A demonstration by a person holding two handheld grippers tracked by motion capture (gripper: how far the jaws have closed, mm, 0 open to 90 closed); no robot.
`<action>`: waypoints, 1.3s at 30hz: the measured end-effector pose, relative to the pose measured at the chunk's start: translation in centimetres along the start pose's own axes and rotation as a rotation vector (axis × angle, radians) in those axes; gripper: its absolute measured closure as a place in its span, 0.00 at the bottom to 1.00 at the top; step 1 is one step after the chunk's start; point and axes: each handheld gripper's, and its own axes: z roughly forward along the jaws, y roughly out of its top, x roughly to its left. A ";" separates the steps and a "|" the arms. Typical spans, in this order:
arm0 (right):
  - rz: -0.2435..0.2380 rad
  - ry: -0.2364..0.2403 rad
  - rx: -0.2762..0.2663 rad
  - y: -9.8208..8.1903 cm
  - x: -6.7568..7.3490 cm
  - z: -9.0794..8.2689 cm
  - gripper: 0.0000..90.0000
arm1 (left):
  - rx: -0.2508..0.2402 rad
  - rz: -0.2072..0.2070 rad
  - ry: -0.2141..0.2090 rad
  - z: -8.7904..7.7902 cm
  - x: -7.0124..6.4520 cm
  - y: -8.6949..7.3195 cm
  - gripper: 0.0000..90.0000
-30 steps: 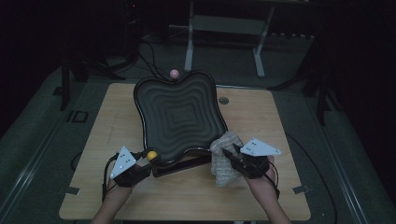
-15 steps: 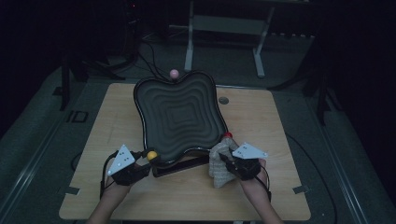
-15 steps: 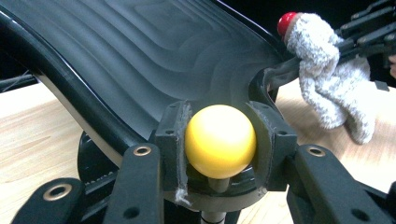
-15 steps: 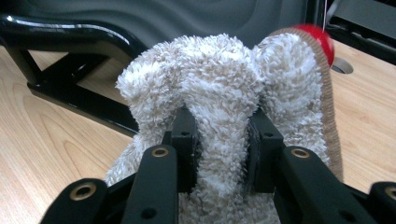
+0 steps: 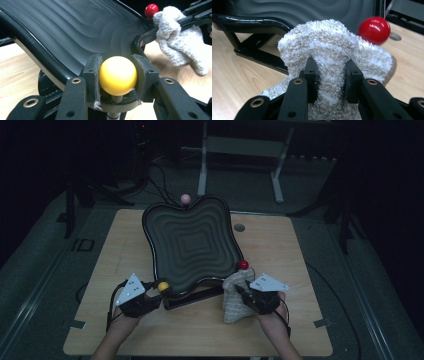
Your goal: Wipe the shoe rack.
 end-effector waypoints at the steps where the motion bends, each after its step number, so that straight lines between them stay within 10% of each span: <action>1: 0.003 0.008 0.018 -0.3 0.0 0.5 0.77 | -0.004 -0.003 -0.002 0.0 0.0 -0.1 0.67; 39: -0.051 0.116 0.064 0.5 3.0 3.8 0.77 | -0.001 -0.002 -0.051 0.1 0.5 0.0 0.67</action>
